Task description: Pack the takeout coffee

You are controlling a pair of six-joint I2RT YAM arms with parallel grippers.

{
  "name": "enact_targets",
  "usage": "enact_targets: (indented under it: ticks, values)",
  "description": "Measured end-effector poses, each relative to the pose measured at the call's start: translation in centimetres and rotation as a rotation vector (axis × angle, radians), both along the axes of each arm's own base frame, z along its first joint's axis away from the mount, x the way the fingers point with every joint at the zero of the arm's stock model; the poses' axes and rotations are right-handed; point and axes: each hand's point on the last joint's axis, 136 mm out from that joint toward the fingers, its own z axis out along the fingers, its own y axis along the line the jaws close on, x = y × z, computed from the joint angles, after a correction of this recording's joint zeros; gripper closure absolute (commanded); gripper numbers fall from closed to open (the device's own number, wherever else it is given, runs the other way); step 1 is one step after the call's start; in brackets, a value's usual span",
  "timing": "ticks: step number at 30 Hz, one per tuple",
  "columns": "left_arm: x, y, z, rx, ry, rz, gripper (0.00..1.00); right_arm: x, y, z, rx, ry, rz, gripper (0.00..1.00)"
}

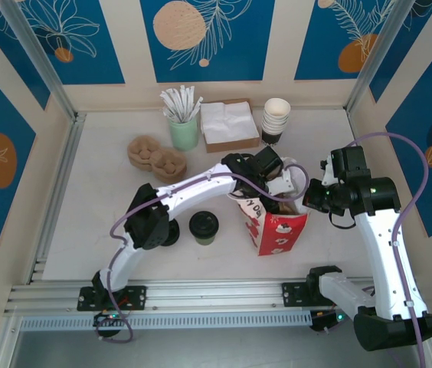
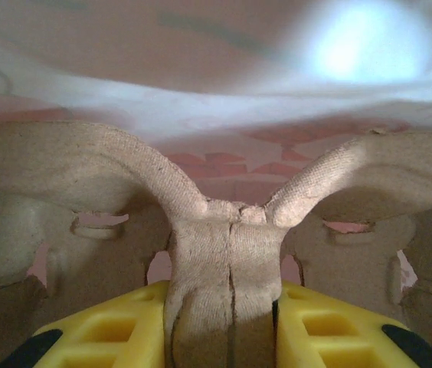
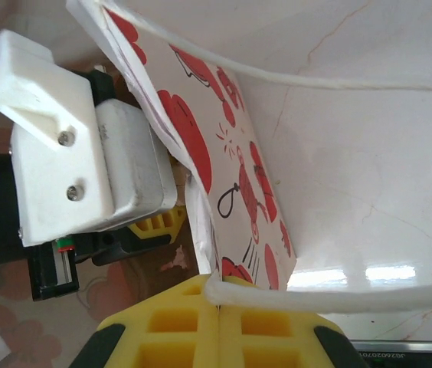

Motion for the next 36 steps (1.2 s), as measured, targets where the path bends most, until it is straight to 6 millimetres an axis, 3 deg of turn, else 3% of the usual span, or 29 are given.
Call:
enact_targets:
  ticks: [20, 36]
  values:
    - [-0.7, 0.5, -0.2, 0.037, 0.002, -0.020, 0.65, -0.4, 0.2, 0.8, -0.003, -0.035, 0.014, 1.00]
    - [-1.0, 0.4, -1.7, 0.076, -0.002, -0.040, 0.65, -0.5, 0.2, 0.8, -0.012, -0.045, 0.016, 1.00]
